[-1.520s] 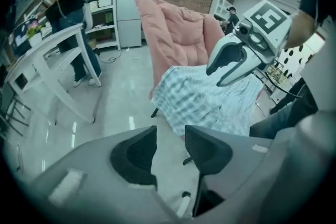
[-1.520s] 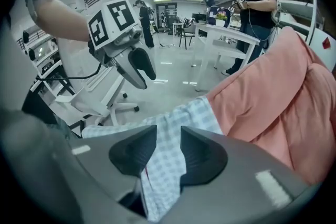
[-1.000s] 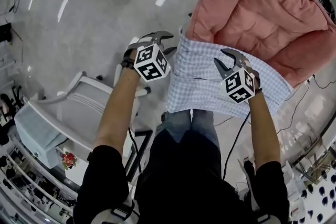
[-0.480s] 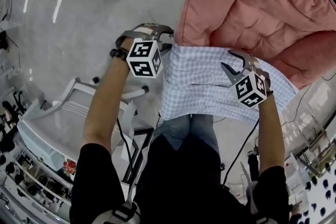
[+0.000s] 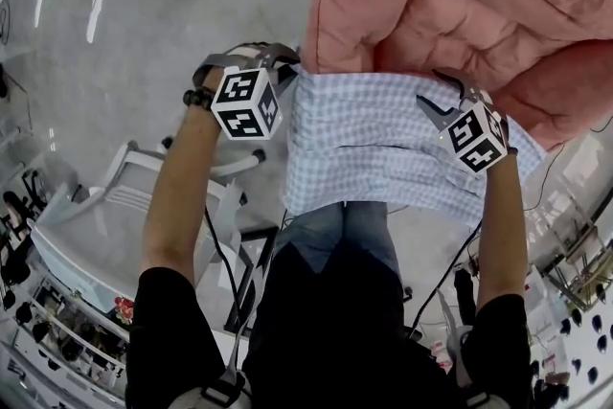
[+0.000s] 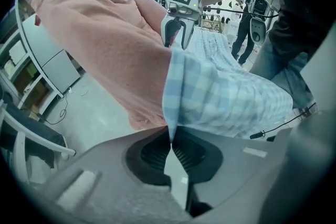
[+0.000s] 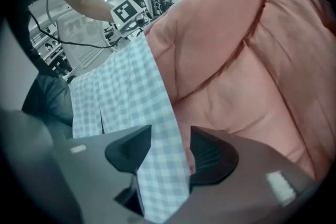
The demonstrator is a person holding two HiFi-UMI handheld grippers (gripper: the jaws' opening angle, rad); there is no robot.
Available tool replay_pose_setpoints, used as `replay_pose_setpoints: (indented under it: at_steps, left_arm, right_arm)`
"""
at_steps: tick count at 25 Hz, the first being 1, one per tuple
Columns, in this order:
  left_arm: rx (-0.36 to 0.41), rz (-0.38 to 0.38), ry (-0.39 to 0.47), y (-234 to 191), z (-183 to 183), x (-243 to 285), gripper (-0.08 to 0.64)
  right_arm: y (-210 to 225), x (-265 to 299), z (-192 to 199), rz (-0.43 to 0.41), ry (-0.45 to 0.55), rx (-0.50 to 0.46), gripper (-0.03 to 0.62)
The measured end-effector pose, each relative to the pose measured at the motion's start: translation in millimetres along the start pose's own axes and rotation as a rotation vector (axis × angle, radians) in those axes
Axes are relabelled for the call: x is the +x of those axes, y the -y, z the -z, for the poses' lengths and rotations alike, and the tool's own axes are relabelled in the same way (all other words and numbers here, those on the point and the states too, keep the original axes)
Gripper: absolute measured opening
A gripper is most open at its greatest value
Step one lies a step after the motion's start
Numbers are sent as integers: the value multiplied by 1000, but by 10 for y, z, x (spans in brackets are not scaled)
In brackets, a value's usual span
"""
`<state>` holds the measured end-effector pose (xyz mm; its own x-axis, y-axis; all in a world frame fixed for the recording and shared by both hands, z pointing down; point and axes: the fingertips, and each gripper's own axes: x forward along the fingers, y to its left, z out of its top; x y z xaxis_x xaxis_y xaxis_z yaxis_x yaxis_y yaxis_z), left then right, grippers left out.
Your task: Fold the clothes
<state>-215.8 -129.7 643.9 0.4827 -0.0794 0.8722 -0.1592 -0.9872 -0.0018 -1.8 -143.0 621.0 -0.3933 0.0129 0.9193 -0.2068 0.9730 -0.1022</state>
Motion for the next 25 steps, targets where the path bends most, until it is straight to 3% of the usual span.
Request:
replay_pose_setpoints:
  at_steps: [8, 11, 14, 19, 25]
  left_arm:
    - [2, -38, -37, 9, 76, -44, 14]
    - [-3, -77, -67, -43, 147, -130, 14]
    - [-34, -119, -82, -66, 226, -245, 12]
    - [-96, -209, -119, 1, 278, -519, 12]
    - [-244, -354, -156, 300, 381, -990, 12]
  right_arm:
    - [19, 99, 396, 1, -151, -64, 205]
    - [67, 39, 467, 48, -183, -94, 99]
    - [95, -65, 440, 118, -162, -87, 20]
    - [-8, -370, 339, 212, -106, -66, 14]
    - [-283, -824, 294, 316, -30, -79, 14]
